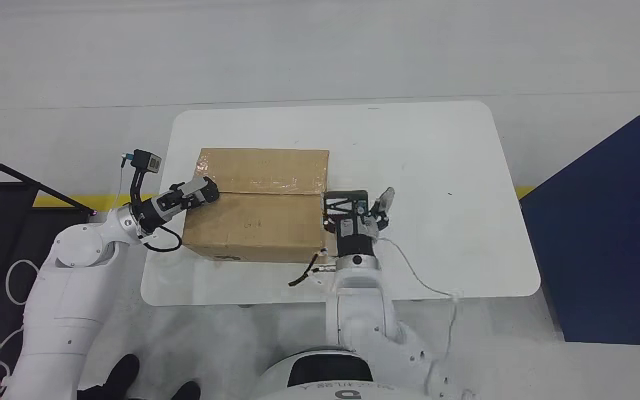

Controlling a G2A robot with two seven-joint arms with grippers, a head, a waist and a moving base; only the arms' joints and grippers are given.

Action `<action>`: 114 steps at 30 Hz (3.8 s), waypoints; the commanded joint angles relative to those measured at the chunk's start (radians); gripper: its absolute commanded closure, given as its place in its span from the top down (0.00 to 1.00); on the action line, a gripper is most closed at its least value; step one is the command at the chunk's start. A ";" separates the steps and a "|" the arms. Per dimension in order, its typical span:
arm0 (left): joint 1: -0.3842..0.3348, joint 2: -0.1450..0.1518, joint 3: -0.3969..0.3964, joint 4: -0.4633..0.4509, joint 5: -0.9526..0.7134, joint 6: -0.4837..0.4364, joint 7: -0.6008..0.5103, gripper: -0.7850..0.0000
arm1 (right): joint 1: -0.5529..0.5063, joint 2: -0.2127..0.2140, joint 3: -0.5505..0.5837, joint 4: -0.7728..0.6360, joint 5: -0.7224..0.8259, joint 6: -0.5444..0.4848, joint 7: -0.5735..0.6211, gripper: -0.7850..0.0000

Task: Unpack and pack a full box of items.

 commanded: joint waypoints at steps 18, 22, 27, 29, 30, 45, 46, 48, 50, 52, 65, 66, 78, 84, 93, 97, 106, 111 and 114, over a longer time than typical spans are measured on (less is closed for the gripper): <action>0.000 0.000 0.000 0.000 0.000 0.000 0.000 1.00 | 0.127 -0.032 0.082 0.212 0.164 -0.254 0.134 1.00; 0.000 0.000 0.000 0.000 0.000 0.000 0.000 1.00 | 0.186 -0.048 0.127 0.288 0.260 -0.177 0.045 1.00; 0.000 0.000 0.000 0.000 0.000 0.000 0.000 1.00 | 0.195 -0.059 0.152 0.326 0.333 -0.132 -0.082 1.00; 0.000 0.000 0.000 0.000 0.000 0.000 0.000 1.00 | 0.191 -0.064 0.159 0.323 0.375 -0.119 -0.149 1.00; 0.000 0.000 0.000 0.000 0.000 0.000 0.000 1.00 | 0.186 -0.066 0.162 0.321 0.400 -0.116 -0.185 1.00; 0.000 0.000 0.000 0.000 0.000 0.000 0.000 1.00 | 0.053 -0.075 0.228 0.198 0.577 -0.124 -0.541 1.00; 0.000 0.000 0.000 0.000 0.000 0.000 0.000 1.00 | 0.048 -0.075 0.227 0.188 0.570 -0.122 -0.542 1.00; 0.000 0.000 0.000 0.000 0.000 0.000 0.000 1.00 | 0.036 -0.076 0.222 0.158 0.558 -0.118 -0.547 1.00; 0.000 0.000 0.000 0.000 0.000 0.000 0.000 1.00 | 0.021 -0.076 0.213 0.124 0.540 -0.111 -0.553 1.00; 0.000 0.000 0.000 0.000 0.000 0.000 0.000 1.00 | 0.007 -0.077 0.195 0.094 0.507 -0.103 -0.550 1.00; 0.000 0.000 0.000 0.000 0.000 0.000 0.000 1.00 | 0.095 -0.114 -0.017 0.045 0.125 0.013 -0.316 1.00; 0.000 0.000 0.000 0.000 0.000 0.000 0.000 1.00 | 0.121 -0.120 -0.035 0.055 0.105 0.019 -0.287 1.00; 0.000 0.000 0.000 0.000 0.000 0.000 0.000 1.00 | 0.466 -0.264 -0.310 0.240 -0.319 0.098 0.237 1.00; 0.000 0.000 0.000 0.000 0.000 0.000 0.000 1.00 | 0.552 -0.359 -0.371 0.326 -0.425 0.105 0.398 1.00; 0.000 0.000 0.000 0.000 0.000 0.000 0.000 1.00 | 0.550 -0.386 -0.322 0.304 -0.399 0.134 0.369 1.00; 0.000 0.000 0.000 0.000 0.000 0.000 0.000 1.00 | 0.515 -0.365 -0.287 0.261 -0.338 0.138 0.365 1.00; 0.000 0.000 0.000 0.000 0.000 0.000 0.000 1.00 | 0.382 -0.253 -0.164 0.085 0.116 0.077 0.228 1.00; 0.000 0.000 0.000 0.000 0.000 0.000 0.000 1.00 | 0.202 -0.178 -0.053 -0.009 0.276 0.000 0.063 1.00; 0.000 0.000 0.000 0.000 0.000 0.000 0.000 1.00 | 0.095 -0.142 0.005 -0.074 0.360 -0.059 -0.014 1.00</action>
